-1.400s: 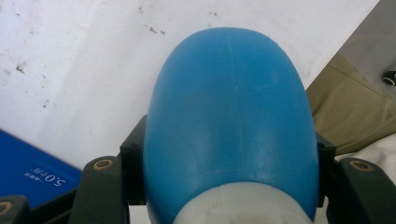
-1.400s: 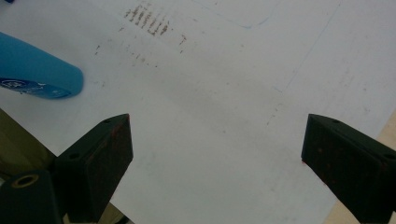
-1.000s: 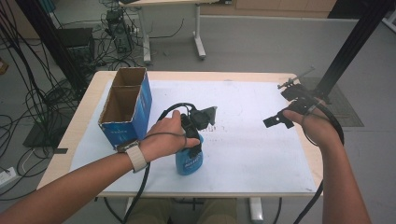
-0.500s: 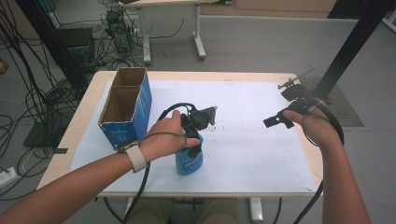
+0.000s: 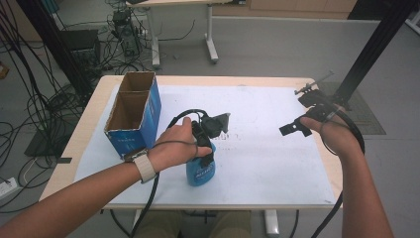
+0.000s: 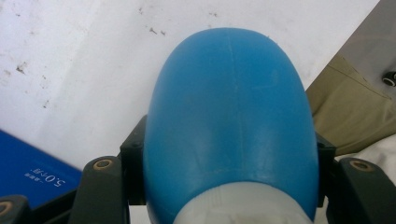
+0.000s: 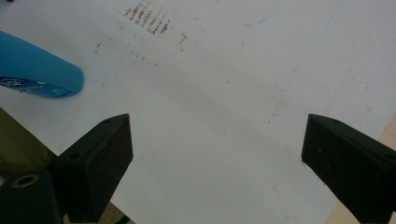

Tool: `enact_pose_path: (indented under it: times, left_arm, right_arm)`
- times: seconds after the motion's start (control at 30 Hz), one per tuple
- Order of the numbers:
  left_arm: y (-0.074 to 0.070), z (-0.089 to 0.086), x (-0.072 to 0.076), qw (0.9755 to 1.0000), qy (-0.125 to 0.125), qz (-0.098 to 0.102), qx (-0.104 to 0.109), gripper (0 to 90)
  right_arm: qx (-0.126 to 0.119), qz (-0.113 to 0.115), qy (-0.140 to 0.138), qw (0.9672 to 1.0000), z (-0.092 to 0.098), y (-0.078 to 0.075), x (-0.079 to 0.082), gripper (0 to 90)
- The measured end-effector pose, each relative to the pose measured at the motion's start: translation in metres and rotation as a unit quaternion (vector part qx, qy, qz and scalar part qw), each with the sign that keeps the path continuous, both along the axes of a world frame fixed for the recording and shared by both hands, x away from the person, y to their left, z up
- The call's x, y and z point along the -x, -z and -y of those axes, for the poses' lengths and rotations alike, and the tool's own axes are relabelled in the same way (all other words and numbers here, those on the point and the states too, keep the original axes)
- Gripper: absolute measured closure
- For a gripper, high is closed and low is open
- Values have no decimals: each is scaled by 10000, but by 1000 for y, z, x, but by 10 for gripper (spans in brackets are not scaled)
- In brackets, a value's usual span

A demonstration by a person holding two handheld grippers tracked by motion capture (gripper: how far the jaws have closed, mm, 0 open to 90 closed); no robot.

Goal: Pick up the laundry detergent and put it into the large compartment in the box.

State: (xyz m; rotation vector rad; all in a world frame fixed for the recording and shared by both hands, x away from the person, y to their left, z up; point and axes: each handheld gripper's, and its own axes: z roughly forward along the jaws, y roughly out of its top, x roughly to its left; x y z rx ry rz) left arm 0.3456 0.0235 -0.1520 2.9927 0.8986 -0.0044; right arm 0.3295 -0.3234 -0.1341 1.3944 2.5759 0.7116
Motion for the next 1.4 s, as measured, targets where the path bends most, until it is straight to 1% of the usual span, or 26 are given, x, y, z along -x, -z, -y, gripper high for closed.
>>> enact_pose_path:
  times: [0.83,1.2,1.3,1.4]
  left_arm:
    - [0,0,1,10000,-11,3,11,386]
    - [-1,-1,3,10000,6,36,27,385]
    - [-1,0,0,10000,5,-49,-31,385]
    - [-3,-2,-3,10000,-13,-87,-25,385]
  right_arm:
    - [-36,22,16,10000,3,0,3,88]
    - [-58,40,17,10000,5,0,5,87]
    - [-58,54,20,10000,6,-1,6,88]
    - [-61,60,35,10000,7,-1,7,88]
